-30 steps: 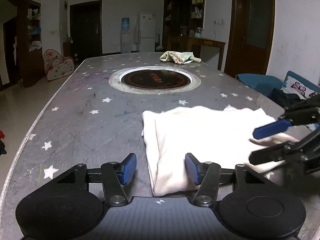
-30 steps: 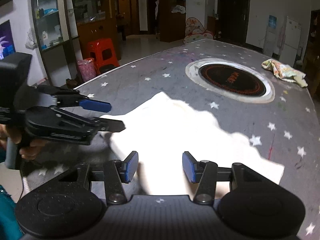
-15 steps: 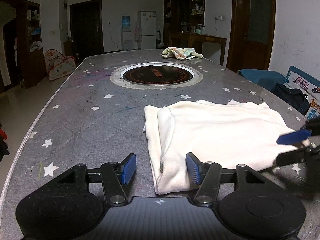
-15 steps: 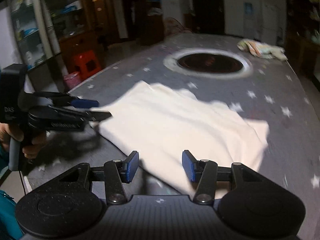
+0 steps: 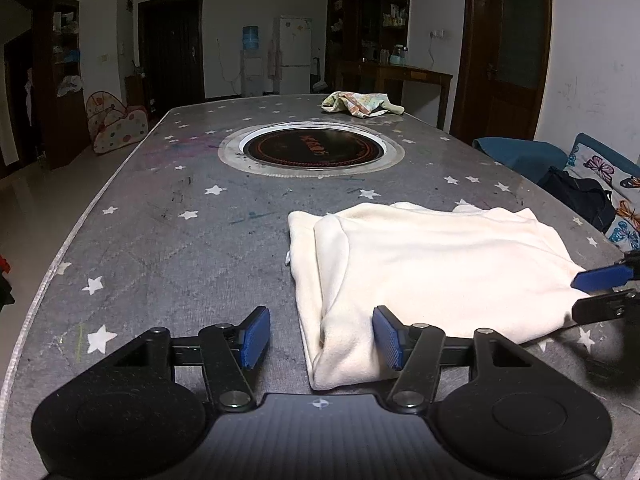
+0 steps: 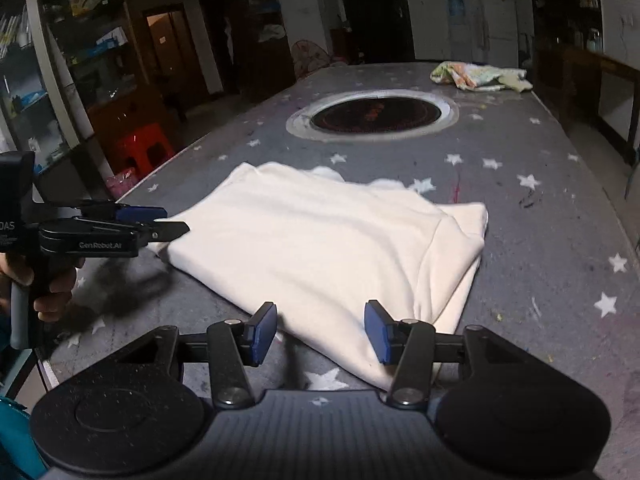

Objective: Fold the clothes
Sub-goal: 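Move the left gripper down to the folded sweatshirt edge, then grasp the sweatshirt edge with the left gripper while the right gripper grasps beside it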

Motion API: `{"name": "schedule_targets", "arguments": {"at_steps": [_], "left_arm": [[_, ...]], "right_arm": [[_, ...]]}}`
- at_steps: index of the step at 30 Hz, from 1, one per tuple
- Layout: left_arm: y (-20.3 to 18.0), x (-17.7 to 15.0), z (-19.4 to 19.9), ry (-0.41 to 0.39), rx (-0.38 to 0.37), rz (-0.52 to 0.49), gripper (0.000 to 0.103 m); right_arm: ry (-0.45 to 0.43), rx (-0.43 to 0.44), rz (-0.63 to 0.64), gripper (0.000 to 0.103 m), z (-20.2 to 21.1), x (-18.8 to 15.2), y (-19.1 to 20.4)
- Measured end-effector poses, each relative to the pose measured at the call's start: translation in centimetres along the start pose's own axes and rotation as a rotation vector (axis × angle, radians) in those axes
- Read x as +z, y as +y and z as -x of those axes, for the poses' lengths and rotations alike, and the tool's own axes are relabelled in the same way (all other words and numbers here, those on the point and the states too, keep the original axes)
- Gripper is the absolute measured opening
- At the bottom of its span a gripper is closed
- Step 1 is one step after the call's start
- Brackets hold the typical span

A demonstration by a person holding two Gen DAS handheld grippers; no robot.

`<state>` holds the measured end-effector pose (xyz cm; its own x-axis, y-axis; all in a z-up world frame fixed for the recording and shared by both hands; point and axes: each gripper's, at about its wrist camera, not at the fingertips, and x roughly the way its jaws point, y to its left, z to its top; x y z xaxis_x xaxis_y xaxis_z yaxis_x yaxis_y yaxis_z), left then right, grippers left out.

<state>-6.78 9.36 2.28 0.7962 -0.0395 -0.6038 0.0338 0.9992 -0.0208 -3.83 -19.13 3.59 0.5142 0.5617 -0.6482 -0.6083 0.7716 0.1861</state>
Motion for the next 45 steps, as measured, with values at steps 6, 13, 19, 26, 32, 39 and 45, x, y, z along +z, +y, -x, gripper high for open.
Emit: {"name": "schedule_targets", "arguments": {"at_steps": [6, 13, 19, 26, 32, 39, 45], "left_arm": [[-0.3, 0.9, 0.3, 0.005, -0.015, 0.019, 0.078], [-0.4, 1.7, 0.2, 0.028, -0.047, 0.061, 0.092], [-0.2, 2.6, 0.3, 0.026, -0.041, 0.083, 0.098], [1.4, 3.1, 0.2, 0.039, -0.018, 0.136, 0.098], [4.0, 3.9, -0.1, 0.055, -0.035, 0.264, 0.098], [5.7, 4.0, -0.7, 0.088, -0.085, 0.379, 0.098], [7.0, 3.9, -1.3, 0.112, -0.177, 0.527, 0.098]], "right_arm": [[-0.025, -0.013, 0.030, 0.067, 0.6, 0.5, 0.8], [-0.031, -0.029, 0.089, 0.076, 0.2, 1.1, 2.1], [-0.024, -0.015, 0.171, 0.076, -0.6, 1.7, 4.1], [-0.011, 0.036, 0.362, 0.075, -2.4, 3.0, 8.3], [0.015, 0.080, 0.500, 0.068, -5.0, 4.1, 11.6], [0.059, 0.134, 0.640, 0.061, -8.2, 4.3, 15.0], [0.073, 0.111, 0.687, 0.032, -10.3, 3.9, 15.5]]}}
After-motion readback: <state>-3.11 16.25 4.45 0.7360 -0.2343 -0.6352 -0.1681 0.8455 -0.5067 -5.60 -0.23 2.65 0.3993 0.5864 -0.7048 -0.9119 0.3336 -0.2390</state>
